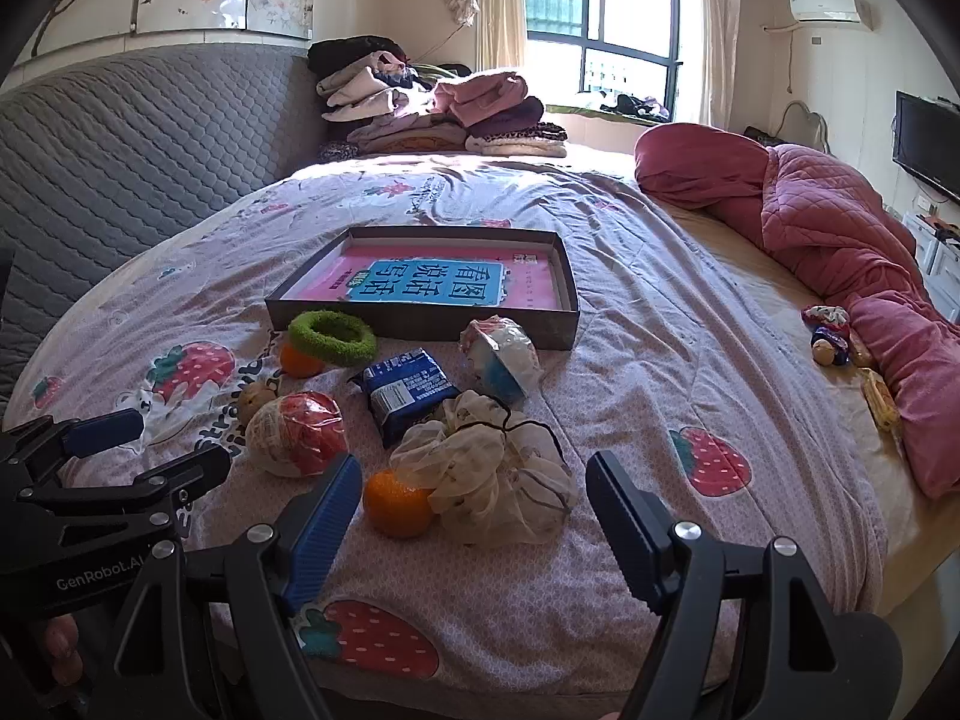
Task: Organize objects
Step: 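Move left tool toward the wrapped egg while right tool approaches the cream mesh bag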
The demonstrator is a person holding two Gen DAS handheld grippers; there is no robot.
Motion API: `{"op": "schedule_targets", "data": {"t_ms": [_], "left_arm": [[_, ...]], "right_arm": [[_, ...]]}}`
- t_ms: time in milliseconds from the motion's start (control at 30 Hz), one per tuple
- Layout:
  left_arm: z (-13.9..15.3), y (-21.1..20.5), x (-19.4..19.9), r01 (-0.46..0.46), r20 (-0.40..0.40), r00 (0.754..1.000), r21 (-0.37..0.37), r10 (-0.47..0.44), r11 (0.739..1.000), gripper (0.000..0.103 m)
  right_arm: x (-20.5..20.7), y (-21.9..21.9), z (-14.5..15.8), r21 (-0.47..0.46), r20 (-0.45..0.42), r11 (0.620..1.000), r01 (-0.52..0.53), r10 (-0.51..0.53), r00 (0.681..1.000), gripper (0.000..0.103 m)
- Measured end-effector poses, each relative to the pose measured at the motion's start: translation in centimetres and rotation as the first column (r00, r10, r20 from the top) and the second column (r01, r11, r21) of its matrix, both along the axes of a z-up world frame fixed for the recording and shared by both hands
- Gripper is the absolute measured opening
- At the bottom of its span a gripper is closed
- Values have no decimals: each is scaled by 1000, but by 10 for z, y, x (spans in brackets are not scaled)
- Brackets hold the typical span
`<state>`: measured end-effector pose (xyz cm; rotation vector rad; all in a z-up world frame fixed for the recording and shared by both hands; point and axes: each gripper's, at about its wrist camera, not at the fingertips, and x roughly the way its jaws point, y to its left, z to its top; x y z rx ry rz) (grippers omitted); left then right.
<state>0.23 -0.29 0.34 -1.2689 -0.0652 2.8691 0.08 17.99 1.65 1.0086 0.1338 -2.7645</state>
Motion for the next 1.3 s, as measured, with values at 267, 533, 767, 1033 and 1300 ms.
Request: {"op": "schedule_targets", "data": {"t_ms": [267, 533, 767, 1033, 1300], "left_arm": [[6, 0, 4, 11, -23, 1000, 16, -11, 1000, 82], [8, -1, 6, 10, -25, 1000, 26, -9, 1000, 82], [8, 0, 7, 18, -24, 1000, 20, -17, 1000, 82], [2, 0, 7, 24, 0, 1000, 15, -24, 1000, 82], [-10, 0, 8, 41, 43, 998, 18, -42, 999, 82]], "right_arm": [[3, 2, 6, -6, -31, 1000, 4, -4, 999, 76], [6, 3, 10, -15, -48, 1000, 2, -3, 999, 76], [8, 2, 11, -19, -50, 1000, -9, 8, 999, 76], [7, 6, 7, -22, -33, 1000, -16, 15, 999, 76], [5, 15, -6, -22, 12, 1000, -11, 12, 1000, 76]]}}
